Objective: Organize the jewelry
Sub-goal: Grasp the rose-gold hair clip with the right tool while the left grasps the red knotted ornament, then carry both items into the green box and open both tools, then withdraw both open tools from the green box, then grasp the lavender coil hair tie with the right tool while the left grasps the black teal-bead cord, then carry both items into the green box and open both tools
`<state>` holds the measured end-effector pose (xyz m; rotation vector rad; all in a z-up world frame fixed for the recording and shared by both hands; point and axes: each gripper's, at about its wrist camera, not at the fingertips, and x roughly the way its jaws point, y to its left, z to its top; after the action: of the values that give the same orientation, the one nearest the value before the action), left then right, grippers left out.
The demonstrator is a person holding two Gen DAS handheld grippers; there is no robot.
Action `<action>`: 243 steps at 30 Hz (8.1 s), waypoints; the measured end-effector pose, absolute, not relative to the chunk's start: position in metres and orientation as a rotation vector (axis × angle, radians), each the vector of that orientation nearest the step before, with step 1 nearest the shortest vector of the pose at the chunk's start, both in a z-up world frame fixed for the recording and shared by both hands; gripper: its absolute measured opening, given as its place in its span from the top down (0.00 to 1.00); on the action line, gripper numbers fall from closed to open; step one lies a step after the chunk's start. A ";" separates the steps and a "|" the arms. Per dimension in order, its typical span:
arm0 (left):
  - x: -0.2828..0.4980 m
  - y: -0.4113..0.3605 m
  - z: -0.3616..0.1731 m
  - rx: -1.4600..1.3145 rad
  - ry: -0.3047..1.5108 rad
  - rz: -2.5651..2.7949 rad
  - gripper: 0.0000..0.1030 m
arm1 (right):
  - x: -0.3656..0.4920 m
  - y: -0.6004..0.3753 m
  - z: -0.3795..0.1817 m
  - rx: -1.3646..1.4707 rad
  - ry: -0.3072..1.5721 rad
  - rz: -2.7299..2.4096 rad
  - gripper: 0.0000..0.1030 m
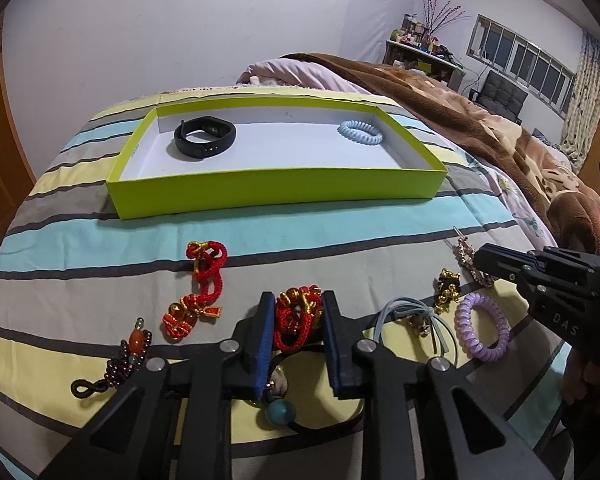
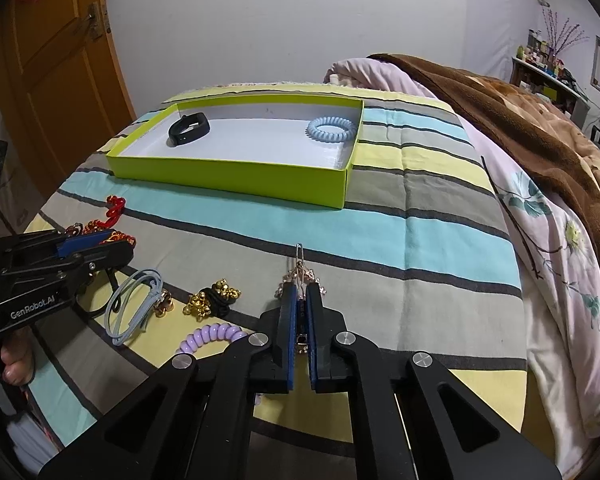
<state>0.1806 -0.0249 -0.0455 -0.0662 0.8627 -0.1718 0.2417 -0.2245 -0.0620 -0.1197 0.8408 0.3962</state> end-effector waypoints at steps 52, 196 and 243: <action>0.128 -0.003 0.066 -0.050 0.560 -0.164 0.84 | 0.169 -0.200 0.048 -0.075 0.568 0.422 0.96; 0.145 -0.018 -0.049 0.030 0.831 -0.149 0.78 | 0.201 -0.215 -0.069 -0.081 0.872 0.360 0.84; 0.114 0.004 0.027 -0.062 0.629 -0.177 0.79 | 0.179 -0.212 -0.001 -0.025 0.693 0.386 0.91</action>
<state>0.1135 0.0037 0.0271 -0.0621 0.6290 -0.1766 0.1791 -0.2124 -0.0008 -0.0249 0.6928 0.3862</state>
